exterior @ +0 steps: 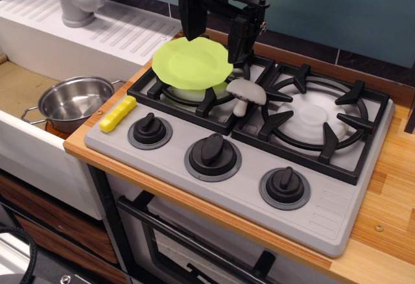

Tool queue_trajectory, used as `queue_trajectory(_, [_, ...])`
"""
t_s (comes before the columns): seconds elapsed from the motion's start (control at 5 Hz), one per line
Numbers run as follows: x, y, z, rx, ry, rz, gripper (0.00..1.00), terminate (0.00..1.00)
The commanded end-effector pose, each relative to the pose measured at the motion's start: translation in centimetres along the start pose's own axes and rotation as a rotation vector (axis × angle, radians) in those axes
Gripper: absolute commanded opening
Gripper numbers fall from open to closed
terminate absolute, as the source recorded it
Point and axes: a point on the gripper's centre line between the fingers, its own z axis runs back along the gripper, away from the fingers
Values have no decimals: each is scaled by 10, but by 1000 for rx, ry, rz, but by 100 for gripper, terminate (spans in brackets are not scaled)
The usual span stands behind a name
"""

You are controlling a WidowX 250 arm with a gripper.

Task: Put mushroom on plate and fry in pot or pan in sink

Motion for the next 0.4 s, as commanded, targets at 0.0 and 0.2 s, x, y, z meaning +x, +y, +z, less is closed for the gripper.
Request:
queue_trajectory(0.0, [0,0,0,0,0,0,100,0])
queue_trajectory(0.2, [3,-3,-6,-19,-2,9,100,0])
